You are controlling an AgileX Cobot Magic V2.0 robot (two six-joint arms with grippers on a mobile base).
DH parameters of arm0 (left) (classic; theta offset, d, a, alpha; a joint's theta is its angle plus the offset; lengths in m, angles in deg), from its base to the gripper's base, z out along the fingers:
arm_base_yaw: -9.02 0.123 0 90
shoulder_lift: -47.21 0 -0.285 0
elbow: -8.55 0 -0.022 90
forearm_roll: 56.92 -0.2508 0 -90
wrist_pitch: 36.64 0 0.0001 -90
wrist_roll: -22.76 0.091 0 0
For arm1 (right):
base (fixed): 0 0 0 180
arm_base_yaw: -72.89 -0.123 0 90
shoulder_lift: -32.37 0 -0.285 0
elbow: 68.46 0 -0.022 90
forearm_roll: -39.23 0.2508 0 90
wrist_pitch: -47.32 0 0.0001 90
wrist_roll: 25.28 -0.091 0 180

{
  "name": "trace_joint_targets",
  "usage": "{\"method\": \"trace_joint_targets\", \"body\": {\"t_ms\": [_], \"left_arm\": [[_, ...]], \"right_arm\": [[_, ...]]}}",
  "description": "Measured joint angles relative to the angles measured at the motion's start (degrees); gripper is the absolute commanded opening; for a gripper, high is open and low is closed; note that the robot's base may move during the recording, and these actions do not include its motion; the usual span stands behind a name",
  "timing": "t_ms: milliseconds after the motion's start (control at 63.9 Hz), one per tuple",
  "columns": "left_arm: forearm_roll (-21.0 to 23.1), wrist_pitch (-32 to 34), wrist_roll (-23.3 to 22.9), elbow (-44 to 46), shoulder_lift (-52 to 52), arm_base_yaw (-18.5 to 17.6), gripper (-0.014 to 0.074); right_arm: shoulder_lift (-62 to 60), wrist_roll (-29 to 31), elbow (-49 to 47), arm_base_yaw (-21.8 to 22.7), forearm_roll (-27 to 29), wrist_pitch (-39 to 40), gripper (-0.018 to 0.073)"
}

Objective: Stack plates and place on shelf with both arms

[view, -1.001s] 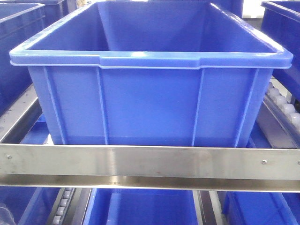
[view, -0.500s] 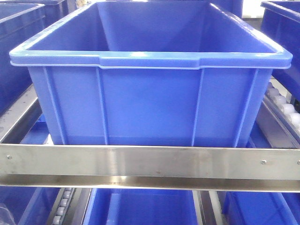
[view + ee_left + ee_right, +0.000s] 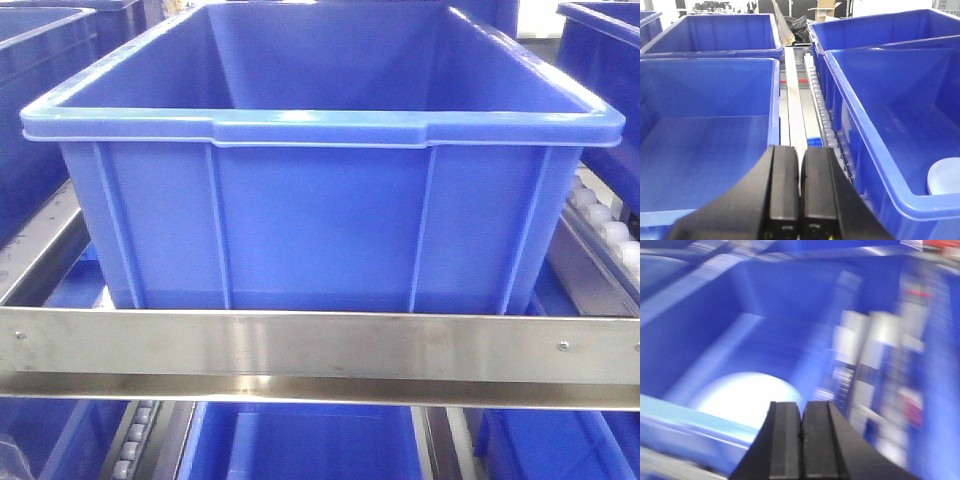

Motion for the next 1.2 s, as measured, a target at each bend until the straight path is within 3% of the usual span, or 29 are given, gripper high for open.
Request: {"method": "trace_joint_targets", "body": {"t_ms": [156,469,594,860,1204], "left_arm": [[0.0,0.0,0.0,0.0,0.0,0.0,0.008],[0.0,0.0,0.0,0.0,0.0,0.0,0.008],[0.0,0.0,0.0,0.0,0.0,0.0,0.008],[0.0,0.0,0.0,0.0,0.0,0.0,0.008],[0.0,0.0,0.0,0.0,0.0,0.0,0.008]], "right_arm": [[-7.2,0.0,6.9,6.2,-0.1,0.0,0.0057],[-23.4,-0.3,21.3,6.7,-0.1,-0.2,0.0057],[-24.6,-0.8,24.7,6.7,-0.1,0.2,0.0057],[-24.6,-1.5,25.9,6.7,-0.1,6.8,0.0057],[-24.6,-1.5,25.9,6.7,-0.1,7.6,0.0057]]}}
